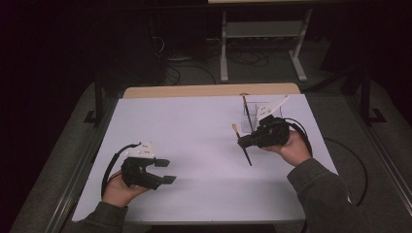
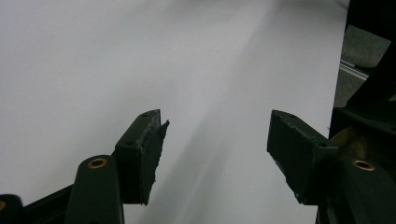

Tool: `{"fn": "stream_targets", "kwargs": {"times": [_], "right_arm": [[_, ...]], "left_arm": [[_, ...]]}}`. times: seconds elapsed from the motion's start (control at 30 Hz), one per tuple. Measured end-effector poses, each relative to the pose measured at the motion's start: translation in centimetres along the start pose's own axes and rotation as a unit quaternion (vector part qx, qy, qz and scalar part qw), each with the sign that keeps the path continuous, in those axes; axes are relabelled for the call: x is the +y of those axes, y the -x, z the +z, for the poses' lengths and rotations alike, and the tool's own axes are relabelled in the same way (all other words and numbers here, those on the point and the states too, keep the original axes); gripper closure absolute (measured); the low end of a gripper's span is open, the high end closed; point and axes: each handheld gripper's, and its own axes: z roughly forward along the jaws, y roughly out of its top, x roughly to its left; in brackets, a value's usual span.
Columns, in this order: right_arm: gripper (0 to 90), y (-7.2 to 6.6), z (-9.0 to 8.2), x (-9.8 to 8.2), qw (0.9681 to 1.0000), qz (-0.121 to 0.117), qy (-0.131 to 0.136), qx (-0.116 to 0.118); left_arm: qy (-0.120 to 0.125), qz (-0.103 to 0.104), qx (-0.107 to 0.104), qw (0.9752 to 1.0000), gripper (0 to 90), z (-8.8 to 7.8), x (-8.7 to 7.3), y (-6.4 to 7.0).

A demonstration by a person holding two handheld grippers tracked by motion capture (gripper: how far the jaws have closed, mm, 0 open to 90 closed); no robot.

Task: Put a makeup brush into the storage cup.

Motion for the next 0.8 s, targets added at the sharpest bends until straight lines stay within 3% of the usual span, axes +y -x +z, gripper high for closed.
{"fn": "stream_targets", "kwargs": {"times": [0.43,0.8], "right_arm": [[83.1,1.4,-2.2,1.3,0.9996,0.012,0.004,-0.026],[83.1,2.9,-4.0,1.2,0.9971,0.039,0.034,-0.056]], "left_arm": [[0.002,-0.001,0.006,1.0000,32.3,0.4,-1.0,0.3],[0.010,-0.005,0.020,0.9997,31.8,-0.4,-1.7,0.5]]}}
